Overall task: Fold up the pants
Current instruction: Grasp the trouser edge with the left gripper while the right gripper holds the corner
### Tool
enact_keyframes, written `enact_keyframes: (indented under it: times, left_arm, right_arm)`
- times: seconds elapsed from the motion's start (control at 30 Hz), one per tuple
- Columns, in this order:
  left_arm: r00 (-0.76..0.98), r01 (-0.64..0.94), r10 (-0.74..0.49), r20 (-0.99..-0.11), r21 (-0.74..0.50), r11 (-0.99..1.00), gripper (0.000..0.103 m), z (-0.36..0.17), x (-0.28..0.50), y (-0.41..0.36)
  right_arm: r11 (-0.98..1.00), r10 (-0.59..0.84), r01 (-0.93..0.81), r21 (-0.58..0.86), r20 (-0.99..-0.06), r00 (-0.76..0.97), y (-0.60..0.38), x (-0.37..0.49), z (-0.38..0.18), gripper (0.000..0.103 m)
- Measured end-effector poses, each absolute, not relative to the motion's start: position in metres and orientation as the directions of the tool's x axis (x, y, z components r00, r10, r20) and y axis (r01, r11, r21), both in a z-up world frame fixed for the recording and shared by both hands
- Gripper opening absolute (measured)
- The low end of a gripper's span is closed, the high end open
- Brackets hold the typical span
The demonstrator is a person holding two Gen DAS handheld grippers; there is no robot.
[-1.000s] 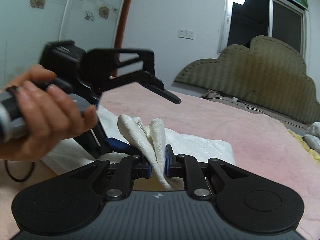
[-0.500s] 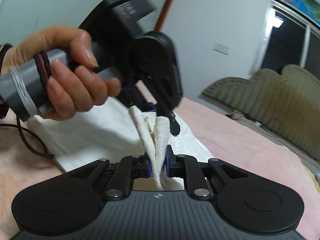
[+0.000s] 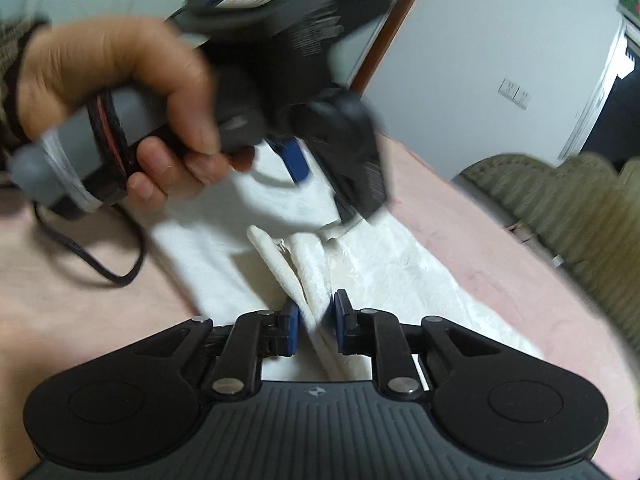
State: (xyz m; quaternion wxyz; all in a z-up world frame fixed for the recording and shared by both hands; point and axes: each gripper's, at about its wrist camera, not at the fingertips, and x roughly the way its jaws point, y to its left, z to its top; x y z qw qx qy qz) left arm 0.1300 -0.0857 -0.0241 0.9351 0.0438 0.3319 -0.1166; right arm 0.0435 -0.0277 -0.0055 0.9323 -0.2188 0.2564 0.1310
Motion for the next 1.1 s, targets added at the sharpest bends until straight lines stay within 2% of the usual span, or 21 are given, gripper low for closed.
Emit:
enact_keyframes:
  times: [0.07,0.17,0.23,0.37,0.47,0.6,0.67,0.8,1.03,1.1]
  left_arm:
    - [0.754,0.211,-0.158,-0.638,0.007,0.978,0.059,-0.023,0.125,-0.071]
    - [0.738,0.18,-0.176,-0.652,-0.061,0.982,0.061,-0.025,0.113,-0.054]
    - [0.729,0.177,-0.18,-0.66,-0.072,0.982,0.062,-0.031,0.108,-0.052]
    - [0.763,0.155,-0.129,-0.634,-0.014,0.988,0.062,-0.033,0.102,-0.058]
    - [0.734,0.207,-0.227,-0.64,-0.109,0.972,0.062,-0.028,0.103,-0.056]
    - [0.621,0.231,-0.412,-0.667,-0.346,0.909,0.07,-0.031,0.118,-0.049]
    - [0.596,0.191,-0.425,-0.681,-0.394,0.899,0.074,-0.032,0.127,-0.048]
    - [0.559,0.146,-0.449,-0.697,-0.45,0.881,0.074,-0.029,0.133,-0.046]
    - [0.507,0.054,-0.616,-0.603,-0.692,0.72,0.076,-0.046,0.139,-0.022]
    - [0.504,0.033,-0.647,-0.573,-0.735,0.677,0.08,-0.05,0.142,-0.021]
  right_arm:
    - [0.903,0.197,-0.365,-0.227,-0.538,0.82,-0.046,0.04,0.008,0.017]
    - [0.942,0.266,-0.333,-0.036,-0.523,0.81,-0.072,0.039,0.02,0.017]
    - [0.944,0.291,-0.327,0.028,-0.531,0.796,-0.08,0.049,0.017,0.026]
    - [0.919,0.204,-0.352,-0.176,-0.554,0.808,-0.046,0.063,-0.009,0.028]
    - [0.901,0.158,-0.342,-0.268,-0.531,0.833,-0.029,0.061,-0.011,0.028]
    - [0.895,0.155,-0.343,-0.284,-0.523,0.838,-0.03,0.063,-0.013,0.027]
    - [0.892,0.152,-0.343,-0.293,-0.521,0.84,-0.026,0.063,-0.015,0.027]
    - [0.892,0.148,-0.338,-0.299,-0.512,0.846,-0.026,0.061,-0.013,0.027]
    - [0.888,0.138,-0.334,-0.317,-0.509,0.85,-0.013,0.043,-0.02,0.027]
    - [0.887,0.137,-0.334,-0.319,-0.51,0.849,-0.012,0.042,-0.02,0.027]
